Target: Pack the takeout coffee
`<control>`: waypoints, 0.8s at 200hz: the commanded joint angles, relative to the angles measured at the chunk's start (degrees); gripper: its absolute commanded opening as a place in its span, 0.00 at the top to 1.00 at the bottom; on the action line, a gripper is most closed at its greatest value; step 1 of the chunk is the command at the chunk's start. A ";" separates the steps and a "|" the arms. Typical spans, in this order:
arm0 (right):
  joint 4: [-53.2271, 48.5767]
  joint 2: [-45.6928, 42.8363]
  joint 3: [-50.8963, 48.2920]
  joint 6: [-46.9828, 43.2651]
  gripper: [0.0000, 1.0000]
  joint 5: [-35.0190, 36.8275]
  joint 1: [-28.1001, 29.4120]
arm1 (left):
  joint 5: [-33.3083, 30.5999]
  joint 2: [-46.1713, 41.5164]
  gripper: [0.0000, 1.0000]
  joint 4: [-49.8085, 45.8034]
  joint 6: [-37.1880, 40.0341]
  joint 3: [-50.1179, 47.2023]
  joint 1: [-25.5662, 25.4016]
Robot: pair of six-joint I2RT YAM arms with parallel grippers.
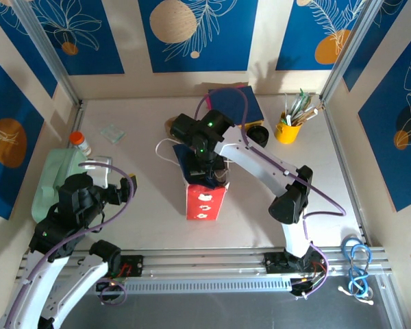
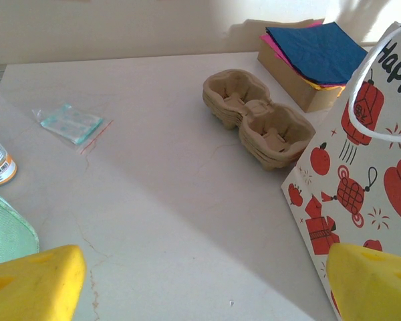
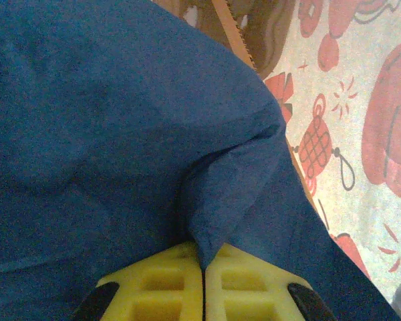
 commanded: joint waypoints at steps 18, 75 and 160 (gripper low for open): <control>-3.00 0.92 2.46 -0.28 0.95 0.23 0.60 | 0.00 0.62 0.07 0.57 0.59 -0.49 0.46; -3.62 -0.76 7.52 -1.20 0.73 1.94 0.28 | -0.27 0.71 0.07 0.37 0.64 -0.49 0.46; 5.72 -5.42 5.40 -3.68 0.73 -4.64 -0.92 | -0.53 0.67 0.07 0.30 0.56 -0.40 0.46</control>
